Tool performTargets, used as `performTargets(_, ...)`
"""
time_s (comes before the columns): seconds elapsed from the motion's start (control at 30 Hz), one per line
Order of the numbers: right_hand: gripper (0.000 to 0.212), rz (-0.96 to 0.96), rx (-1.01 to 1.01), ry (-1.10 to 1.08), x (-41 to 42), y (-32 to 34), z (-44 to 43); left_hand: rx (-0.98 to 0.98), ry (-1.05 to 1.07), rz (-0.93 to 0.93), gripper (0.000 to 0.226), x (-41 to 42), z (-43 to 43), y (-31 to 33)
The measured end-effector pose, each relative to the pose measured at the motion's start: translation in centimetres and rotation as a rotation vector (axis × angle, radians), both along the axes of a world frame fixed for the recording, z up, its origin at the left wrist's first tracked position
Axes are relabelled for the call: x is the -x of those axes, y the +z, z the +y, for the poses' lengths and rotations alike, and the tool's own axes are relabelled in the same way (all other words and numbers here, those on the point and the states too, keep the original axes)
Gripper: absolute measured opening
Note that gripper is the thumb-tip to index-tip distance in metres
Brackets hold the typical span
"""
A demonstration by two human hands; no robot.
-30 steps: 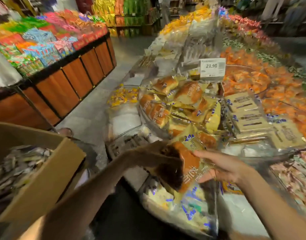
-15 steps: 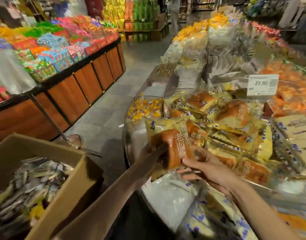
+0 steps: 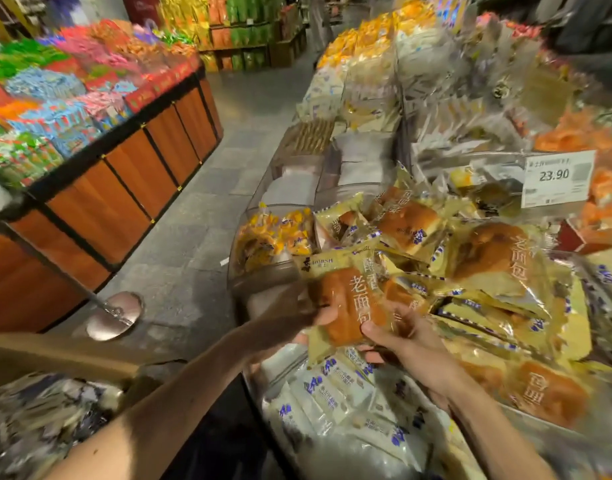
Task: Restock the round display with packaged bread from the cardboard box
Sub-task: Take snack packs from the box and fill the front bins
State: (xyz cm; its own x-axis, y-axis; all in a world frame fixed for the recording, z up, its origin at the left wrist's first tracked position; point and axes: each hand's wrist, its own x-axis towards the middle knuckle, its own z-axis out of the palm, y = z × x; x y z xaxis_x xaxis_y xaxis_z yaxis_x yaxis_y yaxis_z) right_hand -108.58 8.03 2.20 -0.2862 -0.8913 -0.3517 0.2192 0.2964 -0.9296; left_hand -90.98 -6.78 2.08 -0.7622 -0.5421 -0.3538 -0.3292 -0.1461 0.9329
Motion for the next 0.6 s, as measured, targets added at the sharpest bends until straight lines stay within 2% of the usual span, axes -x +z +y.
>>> performTargets(0.1, 0.055, 0.077, -0.054, -0.064, -1.5, -0.8, -0.9, -0.109, -0.182, -0.052, 0.071, 0.9, -2.7, -2.2)
performTargets(0.17, 0.054, 0.1, -0.091, -0.086, -2.9, -1.8, -1.9, -0.068, -0.207, -0.094, 0.079, 0.6, -5.2, -2.8)
performTargets(0.23, 0.055, 0.118, -0.152, -0.107, -4.9, -2.5, -3.8, -0.018, -0.313, -0.128, 0.103, -0.2, -8.3, -3.4)
performTargets(0.27, 0.053, 0.125, -0.182, -0.125, -5.8, -2.8, -5.1, 0.0, -0.363, -0.147, 0.107, -0.6, -10.0, -4.0)
performTargets(0.43, 0.047, 0.196, -0.241, -0.235, -9.8, -3.6, -12.1, 0.009, -0.339, -0.135, 0.092, -2.3, -17.5, -5.3)
performTargets(0.53, 0.051, 0.256, -0.253, -0.332, -10.6, -3.3, -16.1, -0.043, -0.317, -0.123, 0.107, -3.1, -22.3, -5.7)
performTargets(0.6, 0.044, 0.323, -0.24, -0.403, -10.1, -2.7, -18.4, -0.083, -0.3, -0.087, 0.109, -2.7, -24.8, -5.5)
